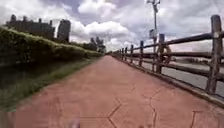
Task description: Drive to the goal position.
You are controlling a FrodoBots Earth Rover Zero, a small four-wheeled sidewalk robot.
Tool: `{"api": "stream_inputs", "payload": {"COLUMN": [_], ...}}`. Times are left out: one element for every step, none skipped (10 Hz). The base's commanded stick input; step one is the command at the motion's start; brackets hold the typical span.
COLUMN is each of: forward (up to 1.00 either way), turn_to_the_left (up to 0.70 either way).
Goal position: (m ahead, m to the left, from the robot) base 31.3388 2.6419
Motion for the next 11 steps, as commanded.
{"api": "stream_inputs", "payload": {"forward": [1.00,1.00,1.00,1.00,1.00,1.00,1.00,1.00,1.00,1.00,1.00], "turn_to_the_left": [0.00,0.00,0.00,0.00,0.00,0.00,-0.14,-0.17,0.00,0.00,0.00]}}
